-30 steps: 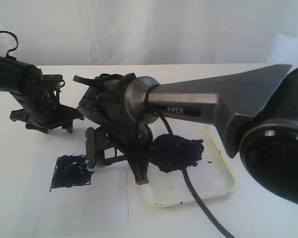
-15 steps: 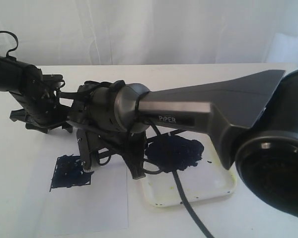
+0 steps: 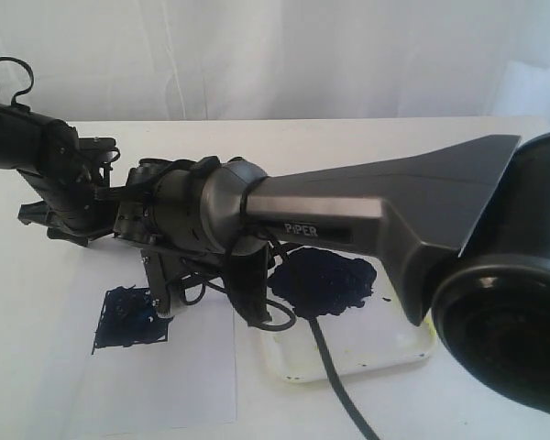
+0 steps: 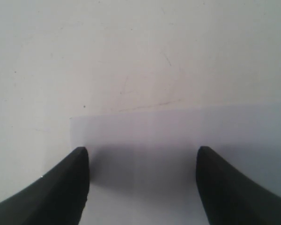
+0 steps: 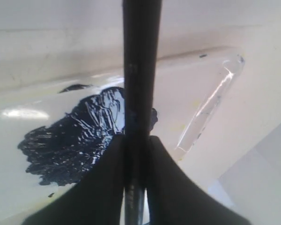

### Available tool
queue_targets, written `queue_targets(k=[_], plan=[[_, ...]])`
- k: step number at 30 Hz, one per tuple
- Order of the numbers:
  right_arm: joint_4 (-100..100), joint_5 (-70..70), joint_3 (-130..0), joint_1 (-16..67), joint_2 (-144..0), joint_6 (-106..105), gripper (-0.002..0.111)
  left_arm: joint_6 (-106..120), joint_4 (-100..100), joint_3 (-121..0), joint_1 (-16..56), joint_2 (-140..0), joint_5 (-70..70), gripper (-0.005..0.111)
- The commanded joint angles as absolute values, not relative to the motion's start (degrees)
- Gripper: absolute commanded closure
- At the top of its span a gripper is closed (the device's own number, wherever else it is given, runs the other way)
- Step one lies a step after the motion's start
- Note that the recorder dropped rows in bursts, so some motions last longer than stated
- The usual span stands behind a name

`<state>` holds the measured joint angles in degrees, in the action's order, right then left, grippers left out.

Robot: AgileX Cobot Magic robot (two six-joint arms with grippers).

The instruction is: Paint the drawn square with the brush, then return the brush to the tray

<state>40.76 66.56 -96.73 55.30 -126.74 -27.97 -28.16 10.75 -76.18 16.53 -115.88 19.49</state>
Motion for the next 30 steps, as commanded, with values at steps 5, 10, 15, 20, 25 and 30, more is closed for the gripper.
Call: queue_targets(k=[5, 10, 15, 20, 25, 30], plan=[[43.6, 65.7, -96.8, 55.4, -126.7, -25.6, 0.108, -28.3, 11.3, -75.7, 16.7, -116.6, 22.2, 0.038], [43.6, 65.8, -96.8, 55.4, -126.7, -25.6, 0.108, -28.3, 11.3, -75.7, 16.7, -116.6, 22.2, 0.038], [43.4, 67.3, -96.8, 55.4, -127.3, -25.7, 0.108, -28.3, 11.3, -75.7, 16.7, -116.6, 22.2, 0.038], [43.0, 69.5, -96.8, 55.4, -128.2, -26.7, 0.108, -28.3, 11.3, -75.7, 16.7, -116.6, 22.2, 0.038], [42.7, 69.8, -96.8, 56.3, -128.0, -27.7, 0.108, -28.3, 11.3, -75.7, 16.7, -116.6, 22.2, 0.038], [42.3, 69.4, -96.8, 56.7, -128.0, -28.4, 0.108, -28.3, 11.3, -75.7, 16.7, -116.6, 22.2, 0.038]])
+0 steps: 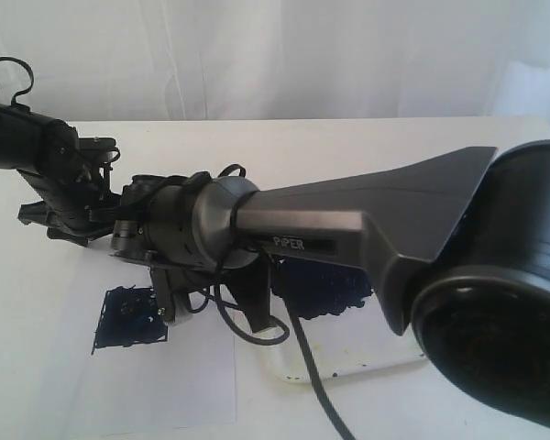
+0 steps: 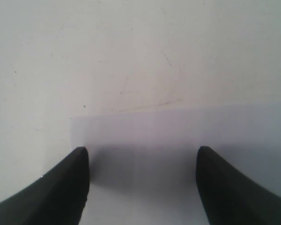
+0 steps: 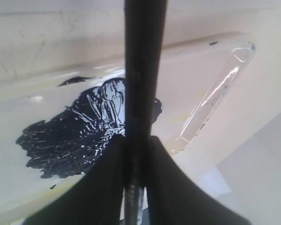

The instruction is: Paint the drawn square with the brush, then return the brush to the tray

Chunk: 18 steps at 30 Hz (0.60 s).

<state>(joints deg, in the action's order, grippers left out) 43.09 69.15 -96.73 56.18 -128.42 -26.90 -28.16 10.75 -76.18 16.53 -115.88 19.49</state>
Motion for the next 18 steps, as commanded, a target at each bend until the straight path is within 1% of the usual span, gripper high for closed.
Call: queue_targets(k=[1, 18], plan=[[42.3, 69.1, -96.8, 56.8, -128.0, -28.4, 0.108, -28.3, 11.3, -75.7, 16.7, -116.6, 22.2, 0.038], [47.1, 69.3, -96.8, 54.4, -129.2, -22.4, 0.108, -28.3, 11.3, -75.7, 16.7, -116.6, 22.2, 0.038]])
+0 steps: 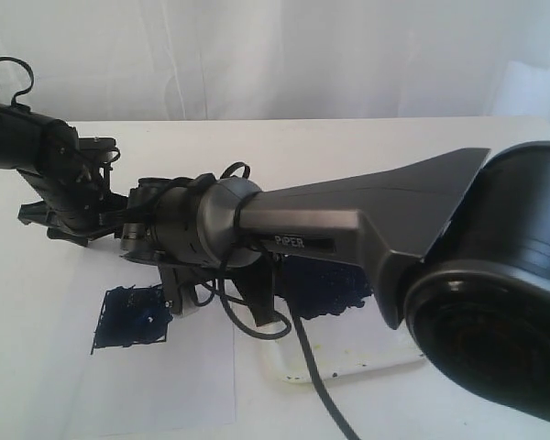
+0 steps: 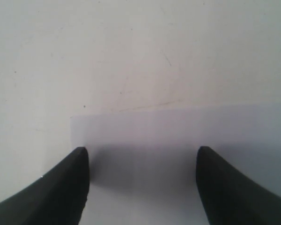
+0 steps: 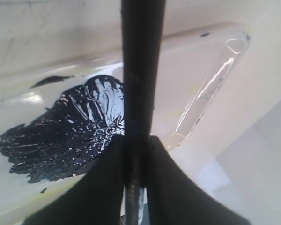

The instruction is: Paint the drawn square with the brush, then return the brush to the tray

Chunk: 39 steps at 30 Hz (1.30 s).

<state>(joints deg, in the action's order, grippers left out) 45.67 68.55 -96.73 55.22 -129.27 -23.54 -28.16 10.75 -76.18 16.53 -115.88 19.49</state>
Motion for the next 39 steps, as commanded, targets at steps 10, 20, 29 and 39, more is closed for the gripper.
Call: queue_targets(k=[10, 20, 29, 39], plan=[[48.2, 70.0, -96.8, 54.3, -129.0, -20.5, 0.108, -28.3, 11.3, -75.7, 16.7, -116.6, 22.1, 0.038], [41.5, 70.0, -96.8, 56.2, -128.4, -28.2, 0.108, -28.3, 11.3, -75.7, 16.7, -116.6, 22.1, 0.038], [40.3, 70.0, -96.5, 57.0, -125.8, -28.6, 0.108, -28.3, 11.3, -75.7, 16.7, -116.6, 22.1, 0.038], [36.9, 70.0, -96.5, 57.0, -126.5, -32.4, 0.108, -28.3, 11.3, -75.7, 16.7, -116.6, 22.1, 0.038]])
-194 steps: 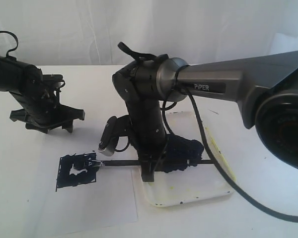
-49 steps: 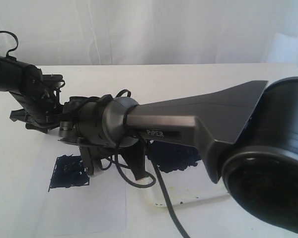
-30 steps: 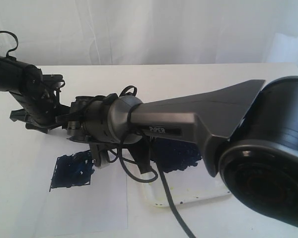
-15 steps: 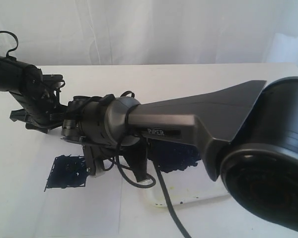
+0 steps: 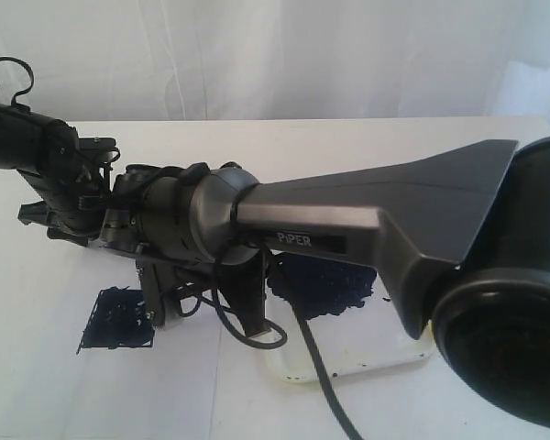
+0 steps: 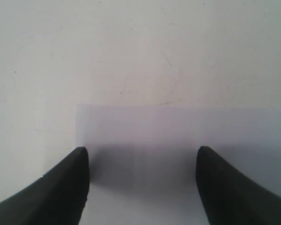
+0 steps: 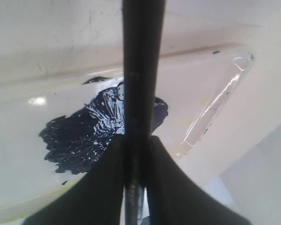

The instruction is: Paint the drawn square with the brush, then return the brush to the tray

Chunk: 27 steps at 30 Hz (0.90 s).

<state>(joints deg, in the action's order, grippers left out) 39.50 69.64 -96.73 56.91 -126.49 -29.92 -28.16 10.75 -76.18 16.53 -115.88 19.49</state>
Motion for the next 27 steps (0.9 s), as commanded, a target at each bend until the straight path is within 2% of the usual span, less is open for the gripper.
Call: queue_targets(k=[1, 27], plan=[[36.6, 70.0, -96.5, 57.0, -126.7, -32.6, 0.108, -28.3, 11.5, -75.7, 16.7, -116.6, 22.1, 0.038], [41.9, 70.0, -96.4, 52.2, -128.0, -25.3, 0.108, -28.3, 12.8, -75.7, 16.7, -116.6, 22.6, 0.038]])
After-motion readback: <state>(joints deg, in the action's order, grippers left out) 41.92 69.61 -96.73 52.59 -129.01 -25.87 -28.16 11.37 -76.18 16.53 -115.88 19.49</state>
